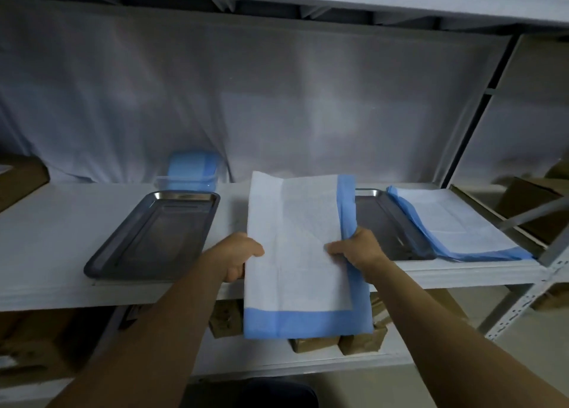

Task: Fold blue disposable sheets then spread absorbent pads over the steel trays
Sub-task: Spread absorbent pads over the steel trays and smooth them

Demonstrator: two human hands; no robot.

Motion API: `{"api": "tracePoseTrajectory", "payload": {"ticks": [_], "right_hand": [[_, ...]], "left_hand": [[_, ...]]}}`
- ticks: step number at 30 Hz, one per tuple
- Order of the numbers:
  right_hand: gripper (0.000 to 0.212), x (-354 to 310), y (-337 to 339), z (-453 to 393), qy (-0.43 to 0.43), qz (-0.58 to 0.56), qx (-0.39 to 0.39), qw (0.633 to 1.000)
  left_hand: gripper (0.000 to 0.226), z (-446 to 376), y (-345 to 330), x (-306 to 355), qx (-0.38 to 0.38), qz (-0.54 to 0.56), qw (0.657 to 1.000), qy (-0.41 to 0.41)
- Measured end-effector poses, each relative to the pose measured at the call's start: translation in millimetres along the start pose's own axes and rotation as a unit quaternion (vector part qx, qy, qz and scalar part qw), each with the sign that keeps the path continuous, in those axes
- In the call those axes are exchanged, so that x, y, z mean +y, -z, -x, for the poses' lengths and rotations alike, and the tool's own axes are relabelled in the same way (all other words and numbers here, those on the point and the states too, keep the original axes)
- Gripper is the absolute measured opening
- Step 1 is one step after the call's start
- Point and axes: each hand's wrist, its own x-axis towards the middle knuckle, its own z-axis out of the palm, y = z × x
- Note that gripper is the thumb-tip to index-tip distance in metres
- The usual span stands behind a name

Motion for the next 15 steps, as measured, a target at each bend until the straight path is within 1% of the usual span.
{"api": "tracePoseTrajectory", "payload": {"ticks": [2,3,4,5,7,10,12,13,14,15], "right_hand": [[0.024,3,11,-9,-0.007,0.109,-0.064,0.992],[0.025,1,18,-12,-0.007,0.173,-0.07,0.982],[0.027,0,26,-17,0.0,0.226,-0.051,0.973],[0.024,-1,35,-23,0.01,0.256,-0.023,0.966],[0.011,-1,53,-38,0.014,0.264,0.028,0.964],[0.025,9,76,-64,0.003,0.238,0.085,0.967],[0.034,17,91,-79,0.0,0.23,0.12,0.966],[0.032,19,97,-85,0.008,0.231,0.135,0.963],[0.022,22,104,-94,0.01,0.236,0.149,0.96],[0.009,25,110,-101,0.015,0.242,0.162,0.956]], "left_hand": [[0.03,-11,-11,2,0.014,0.0,1.0,0.009],[0.028,-17,-18,3,0.019,0.001,1.0,0.012],[0.027,-24,-25,4,0.024,0.01,1.0,0.012],[0.026,-29,-34,6,0.025,0.024,0.999,0.01],[0.027,-44,-51,10,0.021,0.048,0.999,-0.001],[0.029,-67,-80,19,0.024,0.051,0.998,-0.02],[0.023,-80,-100,27,0.024,0.064,0.997,-0.031],[0.015,-85,-108,30,0.026,0.068,0.997,-0.032],[0.008,-92,-118,34,0.029,0.067,0.997,-0.033],[0.013,-98,-126,37,0.03,0.061,0.997,-0.029]]}}
